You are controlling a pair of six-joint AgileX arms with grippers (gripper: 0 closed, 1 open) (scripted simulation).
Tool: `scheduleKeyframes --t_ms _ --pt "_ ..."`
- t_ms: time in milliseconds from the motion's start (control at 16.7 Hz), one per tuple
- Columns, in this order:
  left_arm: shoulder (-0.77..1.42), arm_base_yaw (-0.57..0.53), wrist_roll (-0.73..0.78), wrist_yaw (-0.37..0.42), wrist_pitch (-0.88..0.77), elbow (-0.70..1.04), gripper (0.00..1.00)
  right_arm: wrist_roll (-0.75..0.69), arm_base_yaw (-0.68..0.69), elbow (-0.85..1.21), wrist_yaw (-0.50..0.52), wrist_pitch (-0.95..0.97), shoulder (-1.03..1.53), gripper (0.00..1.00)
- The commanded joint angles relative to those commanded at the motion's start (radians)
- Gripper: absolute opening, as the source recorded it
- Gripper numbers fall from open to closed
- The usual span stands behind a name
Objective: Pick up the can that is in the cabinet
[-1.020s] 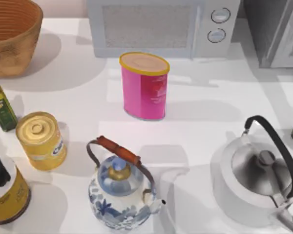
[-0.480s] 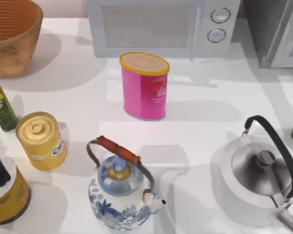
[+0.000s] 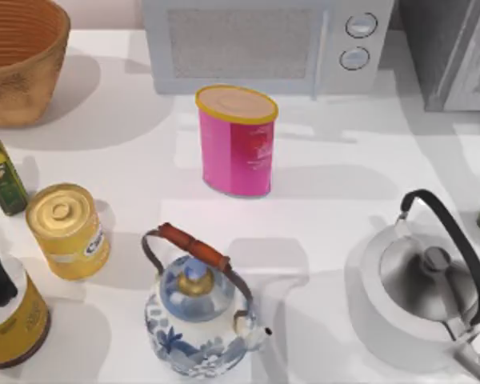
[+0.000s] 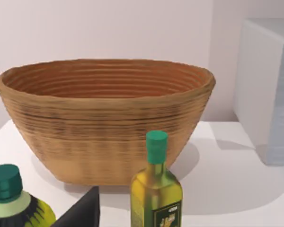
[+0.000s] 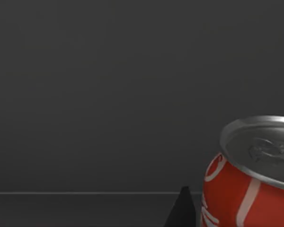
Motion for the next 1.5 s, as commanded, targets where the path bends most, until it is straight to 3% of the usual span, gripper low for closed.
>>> scheduleKeyframes --t_ms 420,900,1140,1500 --pt "0.000 0.000 0.000 0.000 0.000 0.000 1.00 -0.001 0.083 -0.105 0.074 -0.176 -0.281 0.00" --pt "0.000 0.000 0.000 0.000 0.000 0.000 1.00 0.001 0.068 -0.167 0.067 -0.155 -0.335 0.00" --pt "0.000 0.000 0.000 0.000 0.000 0.000 1.00 0.000 0.034 -0.399 0.033 -0.085 -0.495 0.00" --pt "0.000 0.000 0.000 0.000 0.000 0.000 1.00 -0.004 -0.041 -0.998 -0.056 0.077 -0.878 0.00"
